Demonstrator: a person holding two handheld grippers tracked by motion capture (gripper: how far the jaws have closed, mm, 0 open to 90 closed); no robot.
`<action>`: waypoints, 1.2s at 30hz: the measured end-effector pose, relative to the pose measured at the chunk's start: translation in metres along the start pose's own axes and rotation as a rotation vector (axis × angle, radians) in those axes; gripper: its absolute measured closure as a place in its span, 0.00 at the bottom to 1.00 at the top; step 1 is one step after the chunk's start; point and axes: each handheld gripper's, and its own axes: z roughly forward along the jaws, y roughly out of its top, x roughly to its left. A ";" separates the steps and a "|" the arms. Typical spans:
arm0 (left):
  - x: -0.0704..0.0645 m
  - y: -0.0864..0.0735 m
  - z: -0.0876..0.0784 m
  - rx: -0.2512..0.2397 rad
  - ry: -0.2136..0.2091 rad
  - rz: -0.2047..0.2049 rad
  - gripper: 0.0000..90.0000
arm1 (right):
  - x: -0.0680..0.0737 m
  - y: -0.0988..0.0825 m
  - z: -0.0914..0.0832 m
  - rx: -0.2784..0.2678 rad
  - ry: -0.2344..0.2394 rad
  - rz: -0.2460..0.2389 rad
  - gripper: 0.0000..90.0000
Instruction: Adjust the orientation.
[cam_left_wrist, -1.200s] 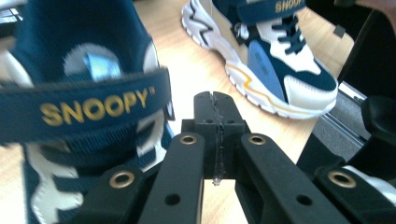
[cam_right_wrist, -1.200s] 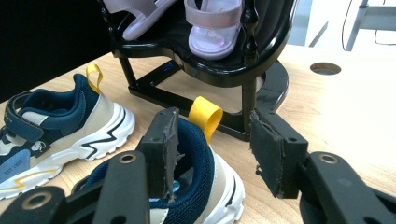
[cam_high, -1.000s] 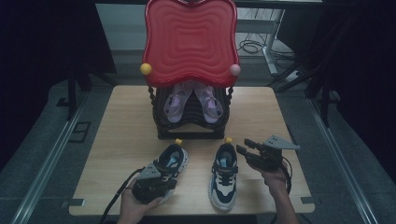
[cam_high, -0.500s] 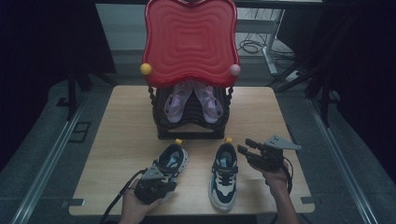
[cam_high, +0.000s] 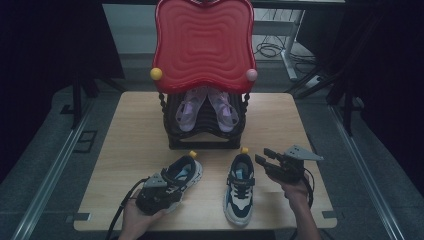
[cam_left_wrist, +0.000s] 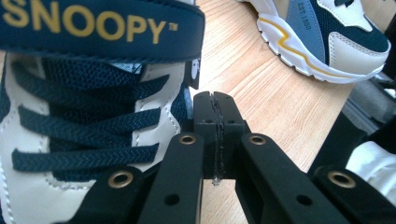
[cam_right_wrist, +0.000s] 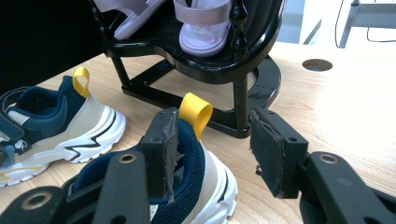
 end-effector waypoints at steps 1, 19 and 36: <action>0.001 0.000 -0.001 -0.001 0.003 -0.004 0.99 | 0.000 0.000 0.000 0.000 0.000 0.000 0.57; 0.033 -0.006 -0.019 -0.020 0.038 -0.062 0.99 | -0.002 -0.001 0.000 -0.001 -0.010 0.009 0.57; 0.054 -0.009 -0.032 -0.043 0.073 -0.109 0.99 | -0.001 0.000 -0.002 -0.005 -0.009 0.005 0.57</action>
